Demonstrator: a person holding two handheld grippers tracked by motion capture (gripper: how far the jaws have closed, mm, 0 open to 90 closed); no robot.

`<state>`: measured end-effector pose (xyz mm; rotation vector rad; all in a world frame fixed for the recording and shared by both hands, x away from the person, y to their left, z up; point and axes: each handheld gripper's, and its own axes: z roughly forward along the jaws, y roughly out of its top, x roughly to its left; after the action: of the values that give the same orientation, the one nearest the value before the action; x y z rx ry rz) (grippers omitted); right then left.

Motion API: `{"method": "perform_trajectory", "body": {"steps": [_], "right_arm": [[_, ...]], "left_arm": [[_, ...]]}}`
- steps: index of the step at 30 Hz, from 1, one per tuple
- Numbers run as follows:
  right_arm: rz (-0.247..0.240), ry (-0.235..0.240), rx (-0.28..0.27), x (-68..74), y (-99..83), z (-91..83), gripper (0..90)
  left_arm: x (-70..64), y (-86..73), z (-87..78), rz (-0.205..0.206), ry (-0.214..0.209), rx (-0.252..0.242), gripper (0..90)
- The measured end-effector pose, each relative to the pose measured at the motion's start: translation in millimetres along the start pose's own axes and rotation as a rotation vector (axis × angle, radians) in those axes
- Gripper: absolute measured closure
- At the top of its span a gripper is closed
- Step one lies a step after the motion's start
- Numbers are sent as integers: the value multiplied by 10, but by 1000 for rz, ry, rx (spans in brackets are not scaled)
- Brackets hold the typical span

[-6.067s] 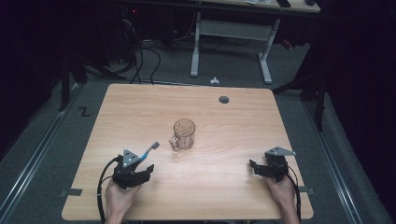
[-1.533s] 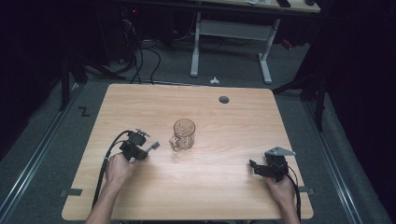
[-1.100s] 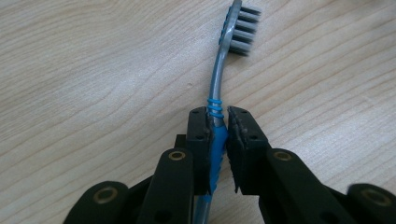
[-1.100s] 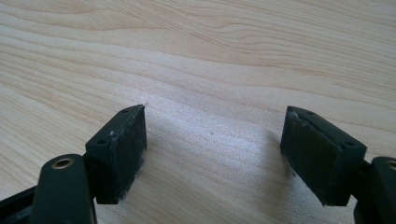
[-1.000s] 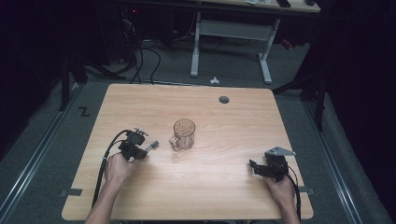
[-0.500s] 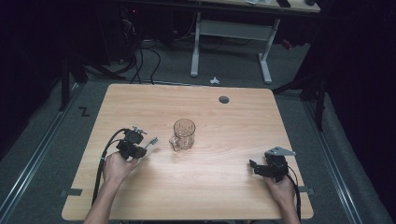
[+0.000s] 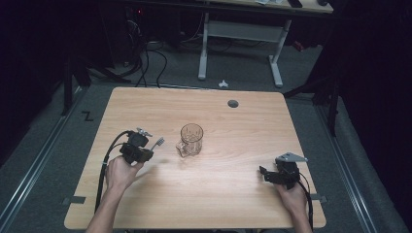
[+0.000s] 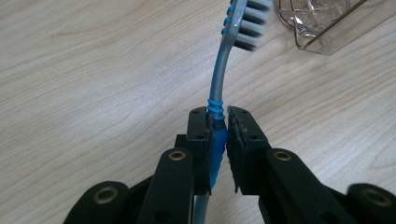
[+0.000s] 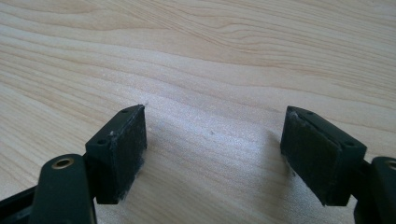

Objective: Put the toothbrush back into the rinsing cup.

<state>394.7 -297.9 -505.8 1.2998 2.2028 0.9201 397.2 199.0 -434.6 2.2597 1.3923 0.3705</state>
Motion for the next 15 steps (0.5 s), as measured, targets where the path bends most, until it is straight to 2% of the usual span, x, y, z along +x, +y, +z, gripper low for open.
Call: {"method": "perform_trajectory", "body": {"steps": [4, 15], "right_arm": [[0, 0, 0, 0, 0, 0, 227], [0, 0, 0, 0, 0, 0, 228]], "left_arm": [[-38, 12, -79, 15, 4, -31, 791], [-65, 15, -191, 9, -27, -108, 796]]}}
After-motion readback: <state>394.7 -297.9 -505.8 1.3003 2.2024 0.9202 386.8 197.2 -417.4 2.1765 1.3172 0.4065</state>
